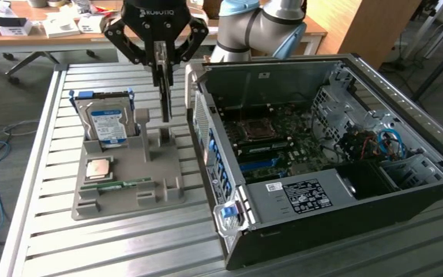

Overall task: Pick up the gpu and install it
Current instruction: 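Pick up the gpu and move the gpu toward the slot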

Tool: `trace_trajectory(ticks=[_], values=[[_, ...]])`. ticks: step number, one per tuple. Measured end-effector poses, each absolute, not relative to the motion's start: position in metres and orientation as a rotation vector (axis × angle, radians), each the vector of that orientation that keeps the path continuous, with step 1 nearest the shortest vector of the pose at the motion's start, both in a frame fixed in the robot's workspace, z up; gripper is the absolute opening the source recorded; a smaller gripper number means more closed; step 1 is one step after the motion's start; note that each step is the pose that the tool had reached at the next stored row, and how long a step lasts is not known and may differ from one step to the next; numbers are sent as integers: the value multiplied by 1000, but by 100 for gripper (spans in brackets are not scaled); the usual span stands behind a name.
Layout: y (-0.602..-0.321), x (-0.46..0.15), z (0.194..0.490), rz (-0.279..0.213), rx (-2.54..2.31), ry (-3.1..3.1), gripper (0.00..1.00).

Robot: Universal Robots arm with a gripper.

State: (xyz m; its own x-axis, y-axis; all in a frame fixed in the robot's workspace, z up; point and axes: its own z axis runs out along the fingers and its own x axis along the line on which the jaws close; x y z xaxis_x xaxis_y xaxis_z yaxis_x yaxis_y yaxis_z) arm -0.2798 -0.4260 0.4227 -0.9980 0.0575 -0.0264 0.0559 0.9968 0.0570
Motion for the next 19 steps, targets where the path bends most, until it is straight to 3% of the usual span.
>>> trace_trajectory(ticks=[19], values=[[-426, -280, 437, 88, 88, 3111, 26]])
